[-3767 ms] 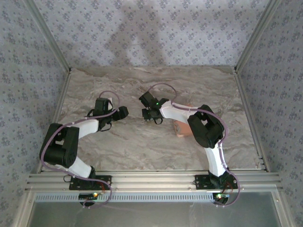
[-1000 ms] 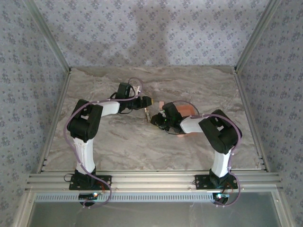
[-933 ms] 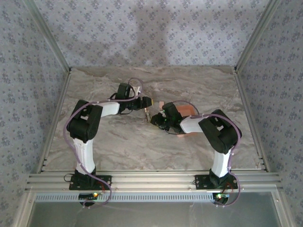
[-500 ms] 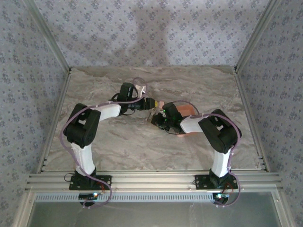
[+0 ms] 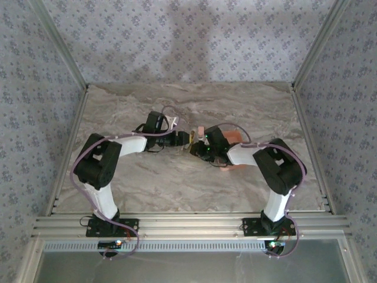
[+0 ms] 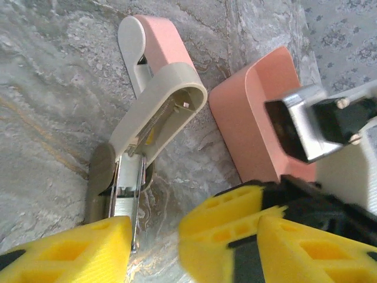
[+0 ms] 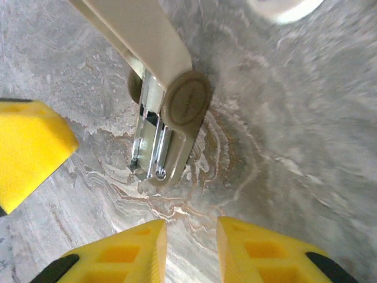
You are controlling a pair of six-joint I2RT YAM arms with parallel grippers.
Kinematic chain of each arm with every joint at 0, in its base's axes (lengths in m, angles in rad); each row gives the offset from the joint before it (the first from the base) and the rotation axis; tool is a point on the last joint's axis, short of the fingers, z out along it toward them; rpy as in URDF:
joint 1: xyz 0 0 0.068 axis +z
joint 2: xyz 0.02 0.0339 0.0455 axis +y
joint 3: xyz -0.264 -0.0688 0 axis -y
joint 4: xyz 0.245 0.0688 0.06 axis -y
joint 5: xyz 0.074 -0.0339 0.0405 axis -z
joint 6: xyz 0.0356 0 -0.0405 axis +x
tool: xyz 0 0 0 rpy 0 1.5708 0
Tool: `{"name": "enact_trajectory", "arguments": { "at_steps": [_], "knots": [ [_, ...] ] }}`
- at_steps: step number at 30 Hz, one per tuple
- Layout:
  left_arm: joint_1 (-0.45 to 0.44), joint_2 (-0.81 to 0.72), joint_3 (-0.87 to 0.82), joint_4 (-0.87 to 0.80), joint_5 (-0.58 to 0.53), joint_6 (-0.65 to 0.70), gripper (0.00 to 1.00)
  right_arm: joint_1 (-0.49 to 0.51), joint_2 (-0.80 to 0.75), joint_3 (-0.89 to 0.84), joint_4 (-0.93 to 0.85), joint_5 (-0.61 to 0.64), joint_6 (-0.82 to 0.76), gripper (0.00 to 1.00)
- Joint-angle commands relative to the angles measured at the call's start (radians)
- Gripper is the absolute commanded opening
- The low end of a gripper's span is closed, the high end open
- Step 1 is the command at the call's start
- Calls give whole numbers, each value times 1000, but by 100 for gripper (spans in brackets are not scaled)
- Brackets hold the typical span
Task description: Load the staples into the stapler
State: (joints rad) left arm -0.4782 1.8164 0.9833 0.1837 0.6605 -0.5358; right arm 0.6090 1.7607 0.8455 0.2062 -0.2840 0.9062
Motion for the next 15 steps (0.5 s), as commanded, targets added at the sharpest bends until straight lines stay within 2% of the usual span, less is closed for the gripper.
{"name": "enact_trajectory", "arguments": {
  "at_steps": [1, 6, 8, 15],
  "knots": [
    [0, -66, -54, 5, -41, -56, 54, -40, -88, 52, -151, 39, -117, 30],
    [-5, -113, -148, 40, -91, -149, 48, -115, -95, 145, -222, -6, -246, 35],
    [-13, -120, -174, 48, -105, -171, 46, -152, -53, 202, -234, -77, -268, 36],
    [-41, -109, -221, 63, -136, -183, 37, -190, 95, 376, -249, -186, -366, 40]
  ]
}}
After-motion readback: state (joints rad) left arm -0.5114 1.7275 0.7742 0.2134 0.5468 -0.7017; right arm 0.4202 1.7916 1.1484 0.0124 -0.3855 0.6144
